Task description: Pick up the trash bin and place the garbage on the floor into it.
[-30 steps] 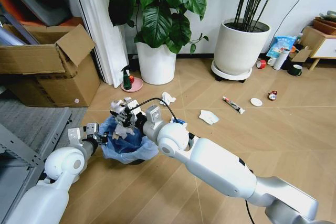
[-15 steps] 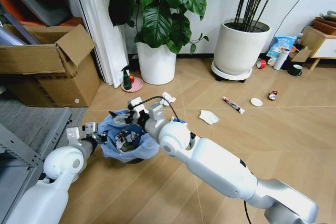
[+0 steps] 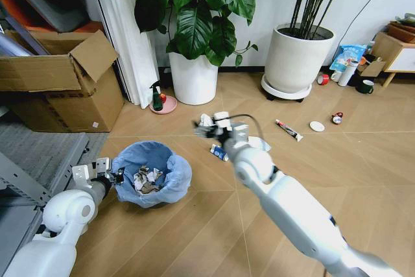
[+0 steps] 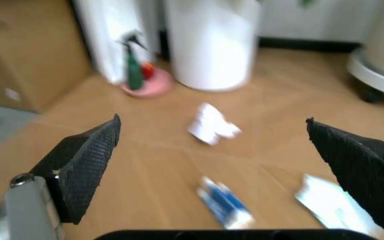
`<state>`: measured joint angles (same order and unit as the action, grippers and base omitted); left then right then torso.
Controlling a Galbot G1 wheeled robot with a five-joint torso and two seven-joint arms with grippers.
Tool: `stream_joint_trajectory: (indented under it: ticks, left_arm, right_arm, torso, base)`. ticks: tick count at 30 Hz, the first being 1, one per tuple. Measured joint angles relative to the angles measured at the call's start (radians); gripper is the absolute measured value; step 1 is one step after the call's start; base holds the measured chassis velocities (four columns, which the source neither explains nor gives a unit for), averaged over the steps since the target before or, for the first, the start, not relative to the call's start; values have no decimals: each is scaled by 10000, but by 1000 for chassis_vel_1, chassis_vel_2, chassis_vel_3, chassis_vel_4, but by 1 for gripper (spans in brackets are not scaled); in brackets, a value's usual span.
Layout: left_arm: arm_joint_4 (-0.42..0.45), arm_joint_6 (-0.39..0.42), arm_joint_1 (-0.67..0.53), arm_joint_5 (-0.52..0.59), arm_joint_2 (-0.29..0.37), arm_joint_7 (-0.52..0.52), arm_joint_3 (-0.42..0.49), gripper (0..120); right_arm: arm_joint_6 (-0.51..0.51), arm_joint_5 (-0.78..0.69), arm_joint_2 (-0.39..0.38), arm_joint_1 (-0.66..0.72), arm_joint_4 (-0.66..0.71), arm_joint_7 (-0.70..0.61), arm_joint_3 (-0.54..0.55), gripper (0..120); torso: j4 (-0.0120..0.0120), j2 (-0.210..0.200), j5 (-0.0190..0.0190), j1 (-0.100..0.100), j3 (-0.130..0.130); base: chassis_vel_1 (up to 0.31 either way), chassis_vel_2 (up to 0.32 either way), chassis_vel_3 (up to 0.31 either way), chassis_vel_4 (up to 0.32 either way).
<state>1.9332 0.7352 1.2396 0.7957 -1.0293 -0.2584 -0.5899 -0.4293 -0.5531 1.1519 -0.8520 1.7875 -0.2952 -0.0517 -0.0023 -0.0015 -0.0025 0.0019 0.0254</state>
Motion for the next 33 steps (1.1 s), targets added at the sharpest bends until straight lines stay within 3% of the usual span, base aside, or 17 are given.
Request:
stream_joint_trajectory:
  ticks: [7, 14, 24, 33]
  left_arm:
    - [222, -85, 162, -129, -131, -2, -27, 0]
    - [353, -101, 239, -139, -137, -6, 5, 0]
    - [492, -109, 337, -152, -128, -38, 52, 0]
    - [532, -126, 360, -152, -109, -60, 113, 0]
  right_arm:
    - [64, 334, -838, -1798, 711, 155, -1777, 100]
    - [297, 671, -1005, -3118, 1093, 431, -3033, 100]
    - [395, 716, -801, -3619, 1339, 509, -3578, 100]
    - [501, 903, -563, -3762, 1323, 507, -3535, 100]
  torso:
    - [0, 0, -1, -1, -1]
    - [-2, 0, -2, -1, -1]
    - [1, 1, -5, -2, -2]
    - [0, 0, -4, 0, 2]
  base:
    - [0, 0, 0, 0]
    - [0, 0, 0, 0]
    - [-31, 22, 34, -29]
    - [-176, 175, 175, -186]
